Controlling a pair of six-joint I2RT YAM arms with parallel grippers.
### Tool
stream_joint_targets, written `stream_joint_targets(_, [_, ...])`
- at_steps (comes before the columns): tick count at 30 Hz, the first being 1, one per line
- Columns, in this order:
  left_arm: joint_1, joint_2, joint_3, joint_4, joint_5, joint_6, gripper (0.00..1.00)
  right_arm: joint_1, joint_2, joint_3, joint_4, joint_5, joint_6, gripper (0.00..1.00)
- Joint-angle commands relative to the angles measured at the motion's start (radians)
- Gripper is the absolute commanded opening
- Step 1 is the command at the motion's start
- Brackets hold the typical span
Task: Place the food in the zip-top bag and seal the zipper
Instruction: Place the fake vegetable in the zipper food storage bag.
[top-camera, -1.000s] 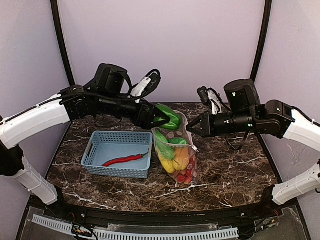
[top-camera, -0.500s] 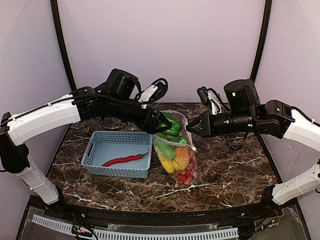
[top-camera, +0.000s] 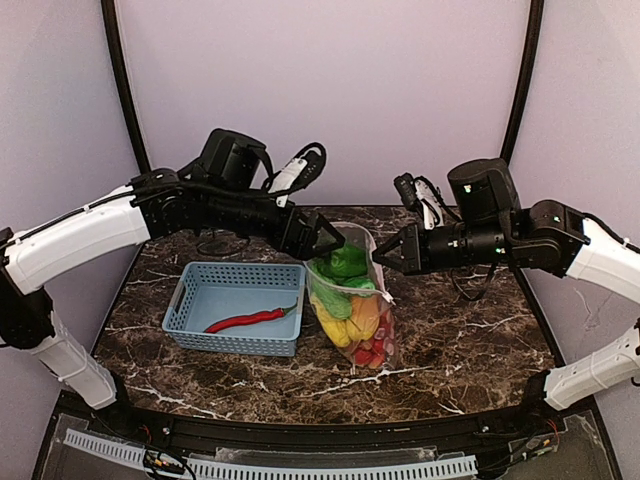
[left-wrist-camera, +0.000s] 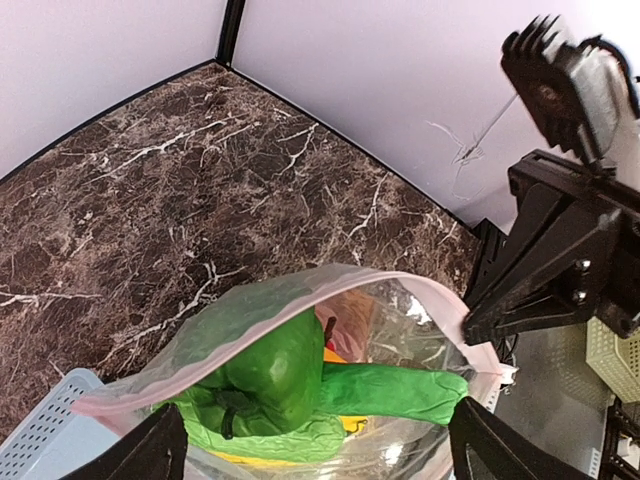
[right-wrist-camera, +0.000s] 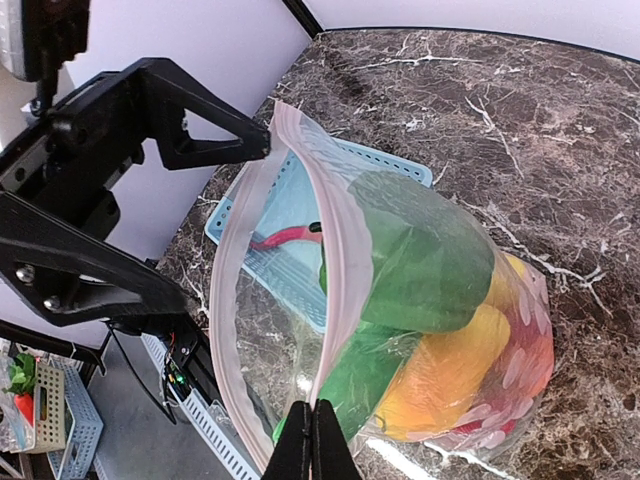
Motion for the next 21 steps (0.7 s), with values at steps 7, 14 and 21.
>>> stream_joint_targets(7, [0.013,-0.225,-0.143,-0.008,-0.112,-0.206,0.84,0.001,-0.009,0.019,0.034,-0.003,0.001,0.00])
stream_joint_targets(14, [0.021,-0.254,-0.263,0.019,-0.098,-0.279,0.73,0.002,0.000,0.022,0.040,-0.013,0.001,0.00])
stream_joint_targets(21, [0.036,-0.216,-0.307,0.132,-0.029,-0.325,0.69,0.002,-0.006,0.017,0.038,-0.016,0.005,0.00])
